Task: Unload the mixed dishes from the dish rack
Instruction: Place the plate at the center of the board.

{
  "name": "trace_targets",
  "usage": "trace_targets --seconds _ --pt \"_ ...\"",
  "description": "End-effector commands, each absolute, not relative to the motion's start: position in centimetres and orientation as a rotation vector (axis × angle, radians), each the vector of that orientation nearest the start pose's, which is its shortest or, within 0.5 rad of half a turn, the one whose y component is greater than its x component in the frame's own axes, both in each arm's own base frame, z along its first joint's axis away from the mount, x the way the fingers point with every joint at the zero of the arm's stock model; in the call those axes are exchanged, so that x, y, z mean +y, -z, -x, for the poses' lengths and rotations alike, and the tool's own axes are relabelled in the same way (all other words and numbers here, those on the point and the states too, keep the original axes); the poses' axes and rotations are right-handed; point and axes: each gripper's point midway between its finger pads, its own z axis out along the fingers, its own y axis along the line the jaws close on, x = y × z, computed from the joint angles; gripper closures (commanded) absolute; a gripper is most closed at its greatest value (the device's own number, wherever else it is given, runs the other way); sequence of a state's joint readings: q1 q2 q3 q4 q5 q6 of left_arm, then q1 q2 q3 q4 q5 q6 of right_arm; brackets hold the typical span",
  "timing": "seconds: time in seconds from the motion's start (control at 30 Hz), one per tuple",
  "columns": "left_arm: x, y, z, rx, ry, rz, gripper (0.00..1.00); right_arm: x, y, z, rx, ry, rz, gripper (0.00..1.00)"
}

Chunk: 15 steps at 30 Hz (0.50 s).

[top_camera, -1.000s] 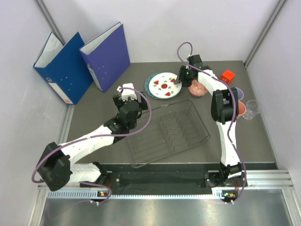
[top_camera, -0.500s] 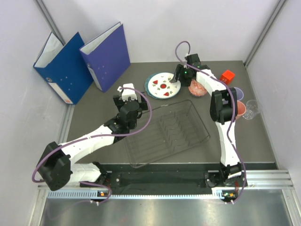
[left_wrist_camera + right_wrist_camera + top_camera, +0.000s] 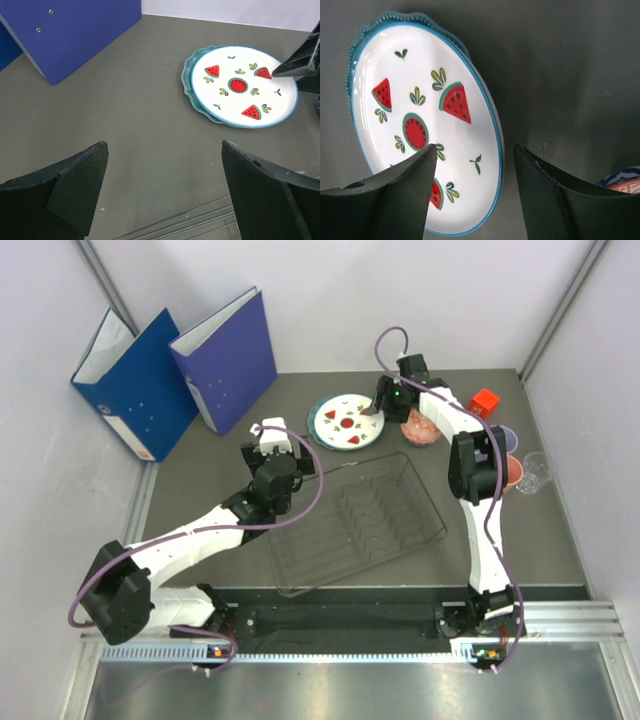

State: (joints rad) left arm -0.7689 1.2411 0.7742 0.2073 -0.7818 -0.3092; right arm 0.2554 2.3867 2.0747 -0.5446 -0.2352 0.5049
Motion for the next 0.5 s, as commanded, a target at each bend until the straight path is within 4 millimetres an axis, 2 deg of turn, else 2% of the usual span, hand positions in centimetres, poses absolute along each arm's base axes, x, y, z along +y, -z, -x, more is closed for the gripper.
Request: trace_targets --seconds 0.0,0.13,0.23,0.27,0.33,0.37,0.43,0.47 --pt "-18.2 -22.7 -35.0 1.726 0.097 0.153 0.01 20.1 -15.1 -57.4 2.305 -0.639 -0.197 0.37" --pt "-18.1 -22.6 -35.0 1.728 0.089 0.153 0.01 19.9 -18.0 -57.7 2.241 -0.667 -0.212 0.36" --pt "-18.1 -22.6 -35.1 1.729 0.088 0.155 0.01 20.1 -20.9 -57.5 2.184 -0.695 -0.215 0.37" --pt "-18.1 -22.7 -35.1 1.727 0.087 0.158 0.01 19.9 -23.3 -57.4 2.129 -0.706 -0.209 0.36" --pt "-18.0 -22.7 -35.2 1.725 0.083 0.163 0.01 19.8 -25.4 -56.9 2.08 -0.717 -0.215 0.37" --pt "-18.0 -22.8 -35.2 1.725 0.08 0.163 0.01 19.7 -28.1 -56.3 2.025 -0.726 -0.202 0.36" --pt "-18.2 -22.8 -35.2 1.731 0.083 0.152 0.01 19.7 -29.6 -55.2 1.996 -0.69 -0.178 0.36" --pt "-18.5 -22.8 -35.1 1.739 0.097 0.138 0.01 19.6 -32.5 -53.7 1.943 -0.682 -0.158 0.37"
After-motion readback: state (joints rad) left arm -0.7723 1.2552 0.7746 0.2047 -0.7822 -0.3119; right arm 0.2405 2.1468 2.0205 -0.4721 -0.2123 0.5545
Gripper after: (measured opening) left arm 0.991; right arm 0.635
